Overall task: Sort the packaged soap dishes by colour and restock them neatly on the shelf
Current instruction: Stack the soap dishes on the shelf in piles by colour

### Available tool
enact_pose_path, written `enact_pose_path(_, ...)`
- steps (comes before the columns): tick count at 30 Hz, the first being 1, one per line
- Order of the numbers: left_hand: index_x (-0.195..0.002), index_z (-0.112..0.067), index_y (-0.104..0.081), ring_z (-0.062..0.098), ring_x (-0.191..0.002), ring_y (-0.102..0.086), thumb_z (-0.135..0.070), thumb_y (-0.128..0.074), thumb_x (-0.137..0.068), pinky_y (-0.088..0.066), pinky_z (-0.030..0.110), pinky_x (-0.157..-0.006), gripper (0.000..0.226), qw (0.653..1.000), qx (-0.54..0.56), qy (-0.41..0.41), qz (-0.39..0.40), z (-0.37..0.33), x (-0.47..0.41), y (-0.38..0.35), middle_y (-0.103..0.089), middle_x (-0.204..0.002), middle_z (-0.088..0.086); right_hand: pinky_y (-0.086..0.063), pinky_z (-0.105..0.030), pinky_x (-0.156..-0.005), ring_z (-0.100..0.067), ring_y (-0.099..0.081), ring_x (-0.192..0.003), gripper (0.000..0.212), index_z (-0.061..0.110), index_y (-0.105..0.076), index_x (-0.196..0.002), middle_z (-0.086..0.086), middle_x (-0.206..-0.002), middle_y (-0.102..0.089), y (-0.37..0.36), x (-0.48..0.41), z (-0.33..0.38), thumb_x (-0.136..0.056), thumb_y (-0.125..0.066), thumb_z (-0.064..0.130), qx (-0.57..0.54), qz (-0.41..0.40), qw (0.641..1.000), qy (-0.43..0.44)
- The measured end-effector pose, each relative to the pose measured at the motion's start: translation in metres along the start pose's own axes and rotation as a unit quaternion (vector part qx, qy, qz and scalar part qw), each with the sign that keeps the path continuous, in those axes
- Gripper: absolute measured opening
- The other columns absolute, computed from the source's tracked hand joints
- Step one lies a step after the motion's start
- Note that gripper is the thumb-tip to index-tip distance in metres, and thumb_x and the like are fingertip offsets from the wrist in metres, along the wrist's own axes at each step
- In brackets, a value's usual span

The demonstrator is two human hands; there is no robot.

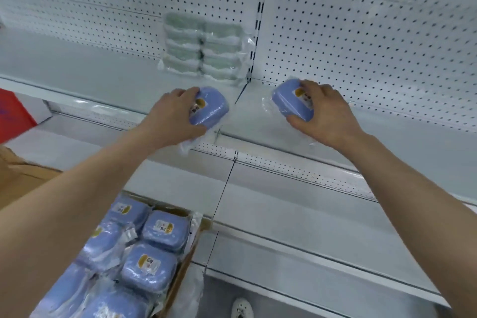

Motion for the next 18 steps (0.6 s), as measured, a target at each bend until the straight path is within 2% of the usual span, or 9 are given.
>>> enact_pose_path(3,-0.144,-0.012,-0.038,0.033,-0.116,-0.051,-0.032,-0.072,-0.079,-0.037,0.032,-0.094,0.076,0.999,-0.010,-0.052,0.007,-0.018,-0.063,-0.017,-0.053,-0.134,0.012,-0.044,-0.042,-0.094,-0.035,-0.050,-0.111,0.072,0.019,-0.042,-0.140,-0.015,-0.124,-0.054,-0.002,-0.023,-0.043,-0.080,-0.072,0.043,0.023,0.017,0.999,-0.024)
enact_pose_path(7,-0.144,-0.018,-0.036,0.030,-0.111,-0.053,-0.032,-0.070,-0.076,-0.040,0.029,-0.085,0.077,0.992,-0.018,-0.094,0.078,-0.044,-0.156,-0.060,-0.054,-0.132,0.008,-0.044,-0.043,-0.095,-0.036,-0.050,-0.112,0.070,0.019,-0.044,-0.138,-0.013,-0.125,-0.055,-0.012,-0.055,-0.102,-0.078,-0.075,0.037,0.036,0.034,0.997,-0.053)
enact_pose_path(11,-0.142,-0.017,-0.036,0.028,-0.110,-0.052,-0.027,-0.066,-0.080,-0.039,0.029,-0.080,0.070,0.985,-0.029,-0.106,0.133,-0.074,-0.225,-0.101,-0.052,-0.129,0.005,-0.041,-0.040,-0.096,-0.034,-0.049,-0.114,0.071,0.019,-0.043,-0.139,-0.011,-0.127,-0.055,-0.022,-0.089,-0.148,-0.078,-0.075,0.034,0.039,0.063,0.995,-0.061)
enact_pose_path(16,-0.135,-0.018,-0.039,0.026,-0.107,-0.052,-0.029,-0.064,-0.082,-0.044,0.038,-0.092,0.059,0.967,-0.048,-0.137,0.208,-0.092,-0.282,-0.147,-0.053,-0.127,0.003,-0.042,-0.040,-0.099,-0.030,-0.049,-0.116,0.071,0.024,-0.041,-0.141,-0.008,-0.129,-0.054,-0.043,-0.127,-0.184,-0.079,-0.073,0.039,0.027,0.115,0.991,-0.064)
enact_pose_path(18,-0.132,-0.017,-0.042,0.021,-0.103,-0.050,-0.027,-0.062,-0.088,-0.044,0.035,-0.091,0.050,0.962,-0.045,-0.145,0.227,-0.094,-0.294,-0.161,-0.053,-0.129,0.001,-0.043,-0.041,-0.098,-0.029,-0.050,-0.114,0.071,0.027,-0.041,-0.140,-0.005,-0.126,-0.057,-0.054,-0.140,-0.193,-0.078,-0.072,0.044,0.037,0.138,0.988,-0.063)
Point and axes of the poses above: each hand's wrist, its own x-axis away from the middle knuckle, its own y-axis out of the back of the hand, z = x × y, the point moved 2 cm from there along -x, towards the middle knuckle
